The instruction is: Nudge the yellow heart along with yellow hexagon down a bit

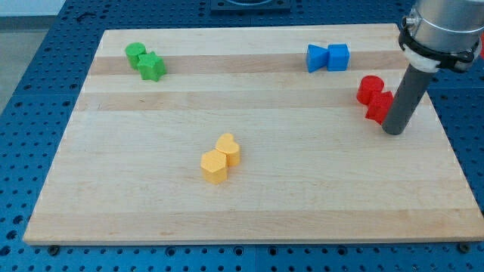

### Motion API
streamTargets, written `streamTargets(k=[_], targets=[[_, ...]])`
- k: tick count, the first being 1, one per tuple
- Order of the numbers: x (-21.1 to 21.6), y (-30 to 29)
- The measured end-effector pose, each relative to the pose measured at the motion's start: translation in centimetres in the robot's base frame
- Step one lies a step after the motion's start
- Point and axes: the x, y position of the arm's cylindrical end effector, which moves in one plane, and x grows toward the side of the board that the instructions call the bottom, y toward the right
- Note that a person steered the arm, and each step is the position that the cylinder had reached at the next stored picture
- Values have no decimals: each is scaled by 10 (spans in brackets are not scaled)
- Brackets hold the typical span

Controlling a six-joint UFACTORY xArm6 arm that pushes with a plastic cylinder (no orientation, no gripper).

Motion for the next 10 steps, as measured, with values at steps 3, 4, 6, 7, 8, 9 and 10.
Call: streamTargets(k=[3,4,6,7,8,9,10], targets=[[12,-26],[13,-42],[25,-151],[30,-215],[38,-236],[38,-237],[38,-237]])
